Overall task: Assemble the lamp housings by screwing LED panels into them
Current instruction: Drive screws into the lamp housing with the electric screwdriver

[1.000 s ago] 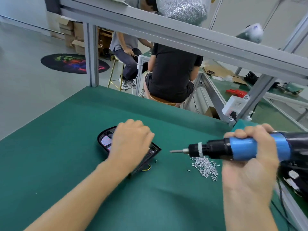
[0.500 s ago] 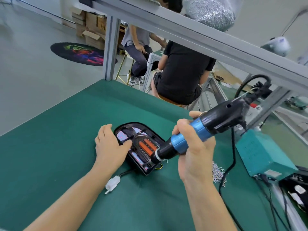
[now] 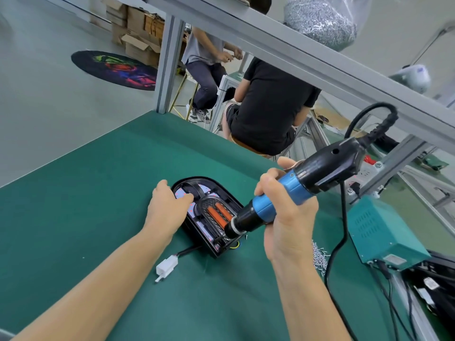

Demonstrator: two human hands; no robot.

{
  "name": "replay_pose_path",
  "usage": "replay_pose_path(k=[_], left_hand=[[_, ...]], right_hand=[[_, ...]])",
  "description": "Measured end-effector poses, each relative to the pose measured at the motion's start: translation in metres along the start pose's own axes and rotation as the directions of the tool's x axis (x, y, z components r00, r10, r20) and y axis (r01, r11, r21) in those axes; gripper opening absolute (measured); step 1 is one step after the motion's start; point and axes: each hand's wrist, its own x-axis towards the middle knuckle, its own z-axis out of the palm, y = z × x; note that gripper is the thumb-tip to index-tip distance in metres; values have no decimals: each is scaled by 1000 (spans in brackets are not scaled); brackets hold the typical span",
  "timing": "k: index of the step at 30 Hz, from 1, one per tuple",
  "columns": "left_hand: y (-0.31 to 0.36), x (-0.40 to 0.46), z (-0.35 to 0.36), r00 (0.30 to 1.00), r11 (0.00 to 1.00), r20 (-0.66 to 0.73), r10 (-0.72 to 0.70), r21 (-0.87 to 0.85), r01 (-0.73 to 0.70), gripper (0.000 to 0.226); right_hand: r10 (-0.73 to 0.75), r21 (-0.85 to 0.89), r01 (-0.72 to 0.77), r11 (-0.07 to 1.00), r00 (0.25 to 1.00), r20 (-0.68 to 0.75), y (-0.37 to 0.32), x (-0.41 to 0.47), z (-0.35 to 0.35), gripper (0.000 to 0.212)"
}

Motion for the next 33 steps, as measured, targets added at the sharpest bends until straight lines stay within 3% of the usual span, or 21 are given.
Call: replay_pose_path(k=[4, 17, 23, 29, 33], left_hand=[[1, 2, 0, 1000, 1000, -3, -11, 9, 11, 72], [2, -5, 6, 999, 994, -46, 20, 109, -15, 50], [-2, -7, 8, 994, 990, -81, 69, 128, -58, 54], [-6, -8, 9, 984, 985, -125, 126, 136, -109, 55], [-8, -12, 11, 975, 982, -150, 165, 122, -147, 56]], right_hand=[[4, -3, -4, 1000, 1000, -10, 1, 1, 0, 24], [17, 16, -16, 1000, 999, -31, 0, 0, -5, 26], [-91, 1, 92, 996, 982, -165, -15, -5, -14, 31], [-355, -229, 300, 926, 900, -254, -59, -10, -57, 28], [-362, -387, 216, 896, 861, -356, -86, -17, -110, 29]])
